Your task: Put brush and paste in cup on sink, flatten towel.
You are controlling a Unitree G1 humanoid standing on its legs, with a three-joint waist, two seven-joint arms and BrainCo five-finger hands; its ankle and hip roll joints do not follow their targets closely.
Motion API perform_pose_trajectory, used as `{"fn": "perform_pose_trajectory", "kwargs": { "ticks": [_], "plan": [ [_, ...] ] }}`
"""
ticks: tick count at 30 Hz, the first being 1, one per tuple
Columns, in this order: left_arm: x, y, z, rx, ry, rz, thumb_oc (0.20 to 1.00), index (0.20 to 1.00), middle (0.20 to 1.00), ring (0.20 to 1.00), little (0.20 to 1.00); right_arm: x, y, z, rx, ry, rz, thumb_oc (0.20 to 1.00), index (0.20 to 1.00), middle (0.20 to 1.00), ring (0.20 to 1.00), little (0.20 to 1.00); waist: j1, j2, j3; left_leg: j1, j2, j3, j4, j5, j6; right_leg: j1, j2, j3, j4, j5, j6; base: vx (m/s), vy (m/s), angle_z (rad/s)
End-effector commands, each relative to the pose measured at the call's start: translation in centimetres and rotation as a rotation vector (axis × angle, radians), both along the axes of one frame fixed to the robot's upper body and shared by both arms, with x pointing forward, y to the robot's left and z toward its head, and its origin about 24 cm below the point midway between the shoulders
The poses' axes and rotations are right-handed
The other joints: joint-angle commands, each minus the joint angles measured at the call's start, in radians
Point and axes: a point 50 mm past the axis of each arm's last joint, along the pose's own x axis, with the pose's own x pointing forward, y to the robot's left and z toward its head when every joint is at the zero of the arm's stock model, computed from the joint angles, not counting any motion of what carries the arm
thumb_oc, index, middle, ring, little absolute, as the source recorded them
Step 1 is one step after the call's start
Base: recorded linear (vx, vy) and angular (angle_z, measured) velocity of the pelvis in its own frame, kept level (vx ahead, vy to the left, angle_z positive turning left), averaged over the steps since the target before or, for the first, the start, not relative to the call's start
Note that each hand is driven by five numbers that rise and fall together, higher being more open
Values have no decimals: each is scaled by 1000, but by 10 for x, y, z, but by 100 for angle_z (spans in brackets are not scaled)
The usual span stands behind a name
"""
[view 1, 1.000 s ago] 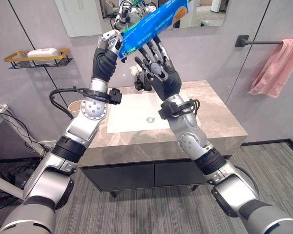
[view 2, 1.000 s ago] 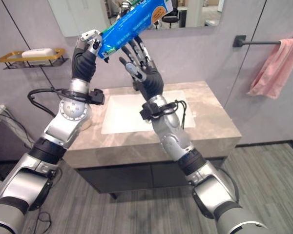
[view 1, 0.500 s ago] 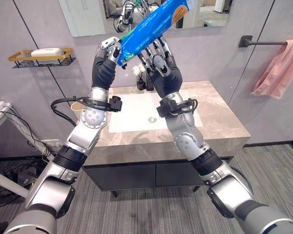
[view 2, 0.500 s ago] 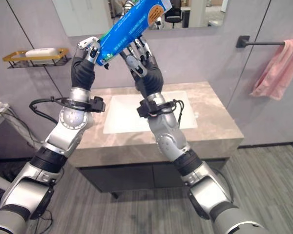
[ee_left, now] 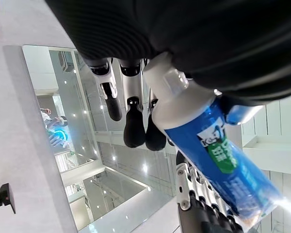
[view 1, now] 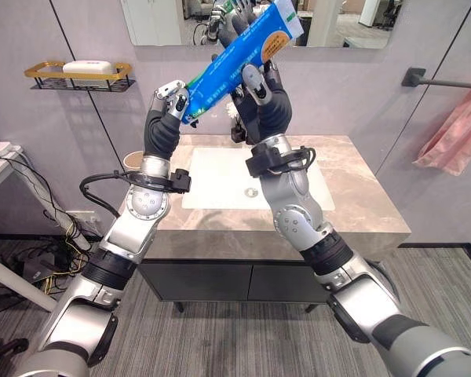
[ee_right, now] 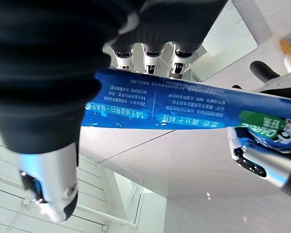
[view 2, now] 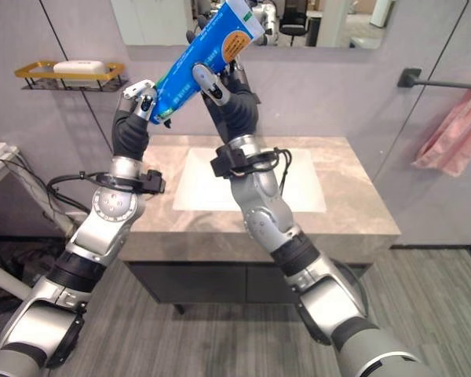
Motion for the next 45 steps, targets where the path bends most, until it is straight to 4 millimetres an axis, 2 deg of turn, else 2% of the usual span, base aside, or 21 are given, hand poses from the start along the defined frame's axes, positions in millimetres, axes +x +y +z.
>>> {"fn": "perform_pose_trajectory", "kwargs": {
  "ticks": [1,4,10,11,13,14,15,16,21,22,23,32,33,34,40,45],
  "plan": [
    [-3,7,31,20,-113,-11,200,200,200,200,200,-14,-1,59,116,-205,-3,1000,1000,1000,1000,1000,12,-48,3,15,-9,-49,12,-23,9,3,-95,44,-2,72,80,15,2,6],
    [-10,16,20,71,-86,-9,200,200,200,200,200,-13,4,52,60,-194,6,1000,1000,1000,1000,1000,15,-45,3,21,-9,-44,12,-24,9,4,-94,48,-2,71,78,0,0,0],
    [-15,23,14,104,-67,-6,200,200,200,200,200,-9,5,39,7,-157,4,1000,1000,1000,1000,1000,14,-41,1,28,-8,-41,12,-26,8,8,-94,48,-2,70,76,0,0,0],
    [-15,24,13,103,-63,-8,200,200,200,200,200,-9,6,37,2,-147,9,944,944,944,944,944,14,-40,1,29,-8,-41,12,-26,8,9,-95,48,-2,70,76,0,0,0],
    [-16,25,12,110,-59,-4,200,200,200,200,200,-7,6,31,-7,-125,6,900,900,900,900,900,13,-38,0,31,-7,-40,12,-26,7,9,-94,48,-2,69,75,0,0,0],
    [-16,25,11,111,-56,-5,200,200,200,200,200,-6,6,27,-13,-105,9,840,840,840,840,840,12,-37,0,32,-6,-39,12,-26,7,11,-94,49,-2,69,73,0,0,0],
    [-16,25,11,111,-56,-5,200,200,200,200,200,-6,6,26,-13,-105,9,840,840,840,840,840,12,-36,0,33,-6,-39,12,-26,7,11,-94,49,-2,68,73,0,0,0],
    [-16,25,11,113,-54,-6,200,200,200,200,200,-5,7,25,-18,-98,10,784,784,784,784,784,12,-35,1,34,-5,-39,12,-26,6,12,-94,48,-2,68,73,0,0,0],
    [-15,23,9,122,-44,-12,200,200,200,200,200,-5,10,19,-32,-76,31,438,438,438,438,438,10,-35,-1,37,-4,-38,12,-26,6,13,-91,48,-2,67,72,0,0,0],
    [-15,23,9,123,-43,-13,200,200,200,200,200,-5,11,18,-35,-75,33,347,347,347,347,347,9,-35,-2,37,-4,-38,12,-26,6,13,-90,48,-2,66,72,-13,-10,-5],
    [-14,21,9,127,-43,-14,200,200,200,200,200,-5,12,17,-41,-70,37,200,200,200,200,200,8,-35,-2,37,-4,-39,12,-25,5,13,-89,48,-2,67,72,-11,-6,-7],
    [-13,19,7,129,-36,-11,200,200,200,200,200,-5,9,13,-32,-57,26,200,200,200,200,200,5,-33,-2,37,-7,-38,12,-26,8,15,-91,46,-2,68,71,-3,-1,-1],
    [-13,21,6,128,-36,1,382,382,382,382,382,-5,7,13,-27,-52,18,200,200,200,200,200,6,-33,-1,37,-7,-40,12,-26,9,16,-92,45,-2,68,71,0,0,0],
    [-13,21,4,125,-33,12,1000,1000,1000,1000,1000,-4,7,12,-23,-48,11,200,200,200,200,200,6,-33,-1,37,-8,-41,12,-26,10,17,-92,45,-2,69,71,0,0,0],
    [-15,26,-1,115,-24,68,1000,1000,1000,1000,1000,-1,-4,12,39,-20,-40,200,200,200,200,200,9,-32,1,37,-12,-45,12,-30,13,19,-94,43,-2,69,72,0,0,0],
    [-22,39,-6,75,-18,106,1000,1000,1000,1000,1000,0,-14,13,117,-4,-79,200,200,200,200,200,22,-33,6,35,-17,-50,12,-32,17,21,-98,40,-2,69,72,0,0,0]
  ]
}}
